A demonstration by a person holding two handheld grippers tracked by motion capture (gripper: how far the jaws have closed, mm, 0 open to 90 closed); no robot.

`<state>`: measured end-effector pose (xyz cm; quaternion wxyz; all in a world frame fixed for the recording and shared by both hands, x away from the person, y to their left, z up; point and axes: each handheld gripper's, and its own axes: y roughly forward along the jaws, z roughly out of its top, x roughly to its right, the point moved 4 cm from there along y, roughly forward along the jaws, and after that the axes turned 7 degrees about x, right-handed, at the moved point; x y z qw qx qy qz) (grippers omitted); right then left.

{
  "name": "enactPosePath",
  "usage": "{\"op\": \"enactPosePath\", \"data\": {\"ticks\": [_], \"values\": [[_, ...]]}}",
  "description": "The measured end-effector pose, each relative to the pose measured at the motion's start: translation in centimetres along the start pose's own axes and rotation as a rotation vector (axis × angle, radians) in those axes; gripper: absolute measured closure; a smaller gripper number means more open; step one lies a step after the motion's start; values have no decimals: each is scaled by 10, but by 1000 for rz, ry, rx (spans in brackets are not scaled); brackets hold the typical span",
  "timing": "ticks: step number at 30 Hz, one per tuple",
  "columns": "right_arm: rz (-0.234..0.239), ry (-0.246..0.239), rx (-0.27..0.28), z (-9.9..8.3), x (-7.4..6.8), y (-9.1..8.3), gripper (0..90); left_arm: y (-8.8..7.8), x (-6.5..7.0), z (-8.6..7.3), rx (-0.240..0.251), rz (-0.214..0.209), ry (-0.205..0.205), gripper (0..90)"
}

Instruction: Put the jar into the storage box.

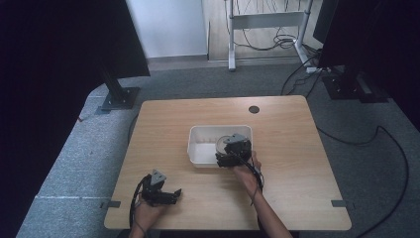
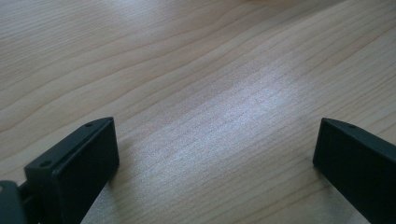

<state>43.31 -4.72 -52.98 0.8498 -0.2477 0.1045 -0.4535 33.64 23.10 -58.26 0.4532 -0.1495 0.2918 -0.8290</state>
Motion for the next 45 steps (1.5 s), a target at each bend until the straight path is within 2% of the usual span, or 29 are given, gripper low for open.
{"op": "enactPosePath", "data": {"ticks": [17,25,36,45], "values": [[-27,-8,-51,-10,0,17,96,0,0,0,-1,0,1,0],[-7,59,-58,-11,5,17,95,0,0,0,-1,0,2,0],[-3,57,-70,-11,5,18,89,0,0,0,-1,0,1,0],[3,39,-79,-11,2,18,32,0,0,0,-1,0,2,0]]}}
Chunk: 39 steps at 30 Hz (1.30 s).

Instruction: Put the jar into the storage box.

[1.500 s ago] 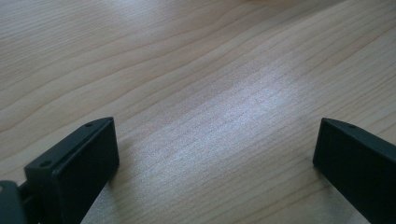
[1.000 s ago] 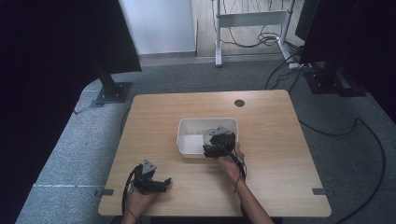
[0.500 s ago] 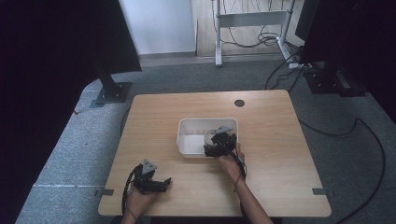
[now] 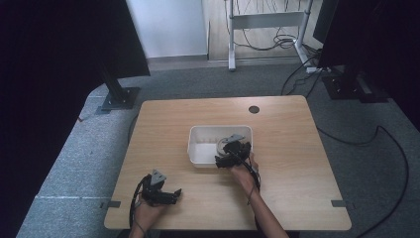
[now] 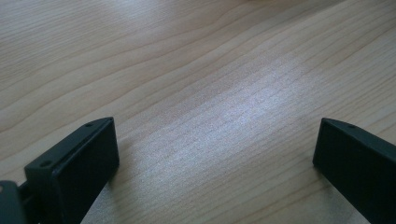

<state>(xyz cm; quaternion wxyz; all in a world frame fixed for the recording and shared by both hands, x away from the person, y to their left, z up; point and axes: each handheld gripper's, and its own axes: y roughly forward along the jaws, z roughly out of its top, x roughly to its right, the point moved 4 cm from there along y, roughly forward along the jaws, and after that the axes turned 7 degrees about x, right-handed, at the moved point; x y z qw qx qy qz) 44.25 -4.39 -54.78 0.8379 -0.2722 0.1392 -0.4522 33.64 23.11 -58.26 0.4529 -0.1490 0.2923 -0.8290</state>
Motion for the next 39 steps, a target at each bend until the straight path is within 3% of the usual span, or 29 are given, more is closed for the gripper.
{"op": "enactPosePath", "data": {"ticks": [14,26,39], "values": [[-21,-20,14,9,1,-16,32,0,0,0,1,0,-1,0],[7,-19,33,12,2,-31,35,0,0,0,0,0,-1,0],[28,-55,39,8,2,-46,35,0,0,0,1,0,-1,0]]}}
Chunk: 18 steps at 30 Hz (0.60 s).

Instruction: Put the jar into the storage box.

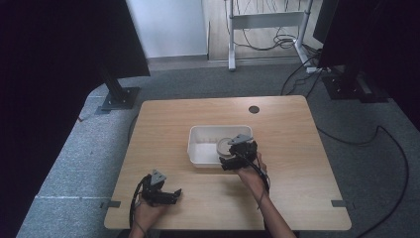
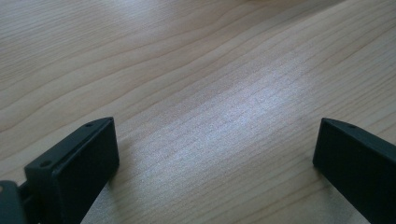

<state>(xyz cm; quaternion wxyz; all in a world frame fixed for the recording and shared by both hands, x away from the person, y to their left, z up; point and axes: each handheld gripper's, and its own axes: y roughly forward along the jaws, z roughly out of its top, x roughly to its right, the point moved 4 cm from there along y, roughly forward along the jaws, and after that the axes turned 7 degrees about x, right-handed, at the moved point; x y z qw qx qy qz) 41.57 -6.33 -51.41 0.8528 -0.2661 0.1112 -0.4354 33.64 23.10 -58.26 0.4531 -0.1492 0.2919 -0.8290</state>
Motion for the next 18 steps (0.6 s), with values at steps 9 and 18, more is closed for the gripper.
{"op": "enactPosePath", "data": {"ticks": [9,18], "values": [[17,-15,20,-4,-2,-15,35,0,0,0,1,0,1,0],[42,-56,40,-12,-3,-29,32,0,0,0,-1,0,1,0]]}}
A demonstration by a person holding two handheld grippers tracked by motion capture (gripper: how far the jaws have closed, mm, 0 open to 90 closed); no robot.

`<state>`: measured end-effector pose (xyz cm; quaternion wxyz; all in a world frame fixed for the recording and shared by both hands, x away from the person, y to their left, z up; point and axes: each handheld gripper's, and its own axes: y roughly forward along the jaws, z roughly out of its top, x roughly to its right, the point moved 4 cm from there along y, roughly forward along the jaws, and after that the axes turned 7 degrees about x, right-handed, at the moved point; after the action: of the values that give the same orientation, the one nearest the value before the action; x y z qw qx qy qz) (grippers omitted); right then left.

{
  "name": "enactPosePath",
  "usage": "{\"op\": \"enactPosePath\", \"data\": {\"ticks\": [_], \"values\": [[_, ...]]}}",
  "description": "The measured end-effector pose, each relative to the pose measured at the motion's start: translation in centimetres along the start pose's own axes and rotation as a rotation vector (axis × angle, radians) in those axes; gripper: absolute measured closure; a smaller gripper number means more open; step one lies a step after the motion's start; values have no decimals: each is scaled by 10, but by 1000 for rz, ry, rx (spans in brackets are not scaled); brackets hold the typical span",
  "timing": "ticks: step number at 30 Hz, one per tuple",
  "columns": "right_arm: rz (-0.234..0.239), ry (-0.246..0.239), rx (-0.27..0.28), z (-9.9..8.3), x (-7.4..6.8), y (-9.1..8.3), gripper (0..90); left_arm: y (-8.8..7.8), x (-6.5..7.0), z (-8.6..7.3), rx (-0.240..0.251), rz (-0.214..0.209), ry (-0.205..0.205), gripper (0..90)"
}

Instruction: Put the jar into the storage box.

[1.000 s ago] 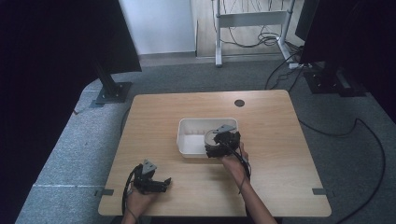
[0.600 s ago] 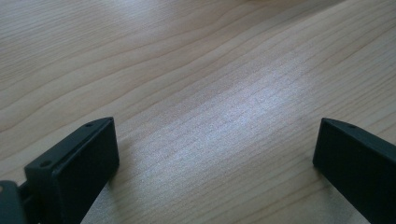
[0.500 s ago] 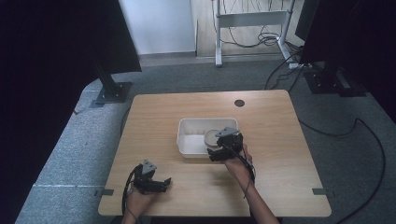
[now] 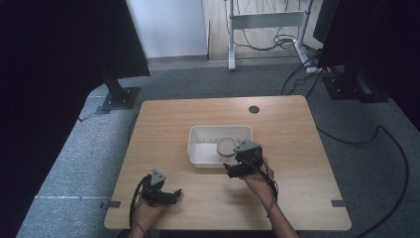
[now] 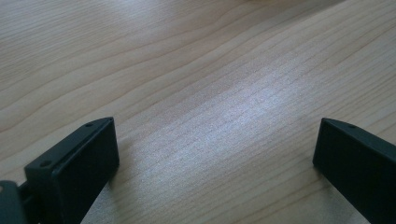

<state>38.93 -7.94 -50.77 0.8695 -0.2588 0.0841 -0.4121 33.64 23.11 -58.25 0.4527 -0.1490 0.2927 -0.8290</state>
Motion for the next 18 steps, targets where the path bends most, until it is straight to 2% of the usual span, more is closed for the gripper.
{"op": "enactPosePath", "data": {"ticks": [18], "values": [[13,-18,13,-24,8,-25,32,0,0,0,1,0,-1,0]]}}
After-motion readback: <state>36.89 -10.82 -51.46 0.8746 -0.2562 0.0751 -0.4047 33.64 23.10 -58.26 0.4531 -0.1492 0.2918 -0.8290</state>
